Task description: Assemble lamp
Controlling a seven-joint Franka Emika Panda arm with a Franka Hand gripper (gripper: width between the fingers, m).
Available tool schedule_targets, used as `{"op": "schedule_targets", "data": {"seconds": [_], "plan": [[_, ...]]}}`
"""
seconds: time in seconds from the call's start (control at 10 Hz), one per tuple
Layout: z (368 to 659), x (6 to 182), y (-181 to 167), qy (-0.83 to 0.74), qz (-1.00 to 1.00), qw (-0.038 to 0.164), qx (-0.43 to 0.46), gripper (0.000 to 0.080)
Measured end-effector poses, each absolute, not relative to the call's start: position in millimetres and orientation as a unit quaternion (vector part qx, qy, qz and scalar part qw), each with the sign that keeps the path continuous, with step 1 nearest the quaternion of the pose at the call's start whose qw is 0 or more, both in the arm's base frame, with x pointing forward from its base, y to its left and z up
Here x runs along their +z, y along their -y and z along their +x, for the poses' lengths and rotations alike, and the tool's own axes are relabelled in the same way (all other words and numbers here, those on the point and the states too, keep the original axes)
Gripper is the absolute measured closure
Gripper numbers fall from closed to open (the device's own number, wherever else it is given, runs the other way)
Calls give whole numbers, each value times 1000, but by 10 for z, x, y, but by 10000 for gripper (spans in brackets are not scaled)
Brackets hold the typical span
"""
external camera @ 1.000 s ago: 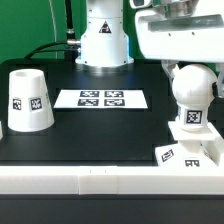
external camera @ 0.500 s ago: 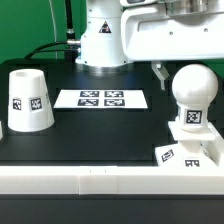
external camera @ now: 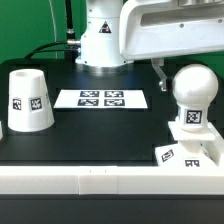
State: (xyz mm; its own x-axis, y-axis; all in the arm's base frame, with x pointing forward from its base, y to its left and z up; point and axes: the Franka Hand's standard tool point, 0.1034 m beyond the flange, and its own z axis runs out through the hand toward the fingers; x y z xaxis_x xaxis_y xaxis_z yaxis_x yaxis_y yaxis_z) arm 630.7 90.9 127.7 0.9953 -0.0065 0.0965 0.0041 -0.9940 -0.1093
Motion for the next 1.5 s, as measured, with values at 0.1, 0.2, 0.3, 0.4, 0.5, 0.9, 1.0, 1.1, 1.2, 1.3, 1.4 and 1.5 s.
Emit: {"op": "schedule_targets", "data": {"seconds": [0.1, 0.2, 0.3, 0.4, 0.5, 0.9, 1.0, 1.1, 1.2, 1.3, 1.4, 1.5], "plan": [[6307, 1273, -903, 30, -997, 53, -50, 100], [6307, 1271, -900, 66, -995, 51, -52, 100], [6307, 1269, -894, 104, -992, 49, -53, 100], [6306, 1268, -892, 140, -988, 46, -55, 100], [6321, 1274, -905, 195, -978, 29, -61, 100], [6352, 1258, -900, 420, -905, -15, -68, 100], [6342, 1244, -906, 467, -882, -26, -63, 100], [6331, 1233, -907, 505, -860, -35, -58, 100], [6321, 1224, -912, 543, -837, -42, -52, 100], [6306, 1213, -924, 561, -825, -42, -48, 100], [6301, 1211, -928, 590, -805, -47, -44, 100], [6301, 1212, -934, 607, -792, -49, -42, 100]]}}
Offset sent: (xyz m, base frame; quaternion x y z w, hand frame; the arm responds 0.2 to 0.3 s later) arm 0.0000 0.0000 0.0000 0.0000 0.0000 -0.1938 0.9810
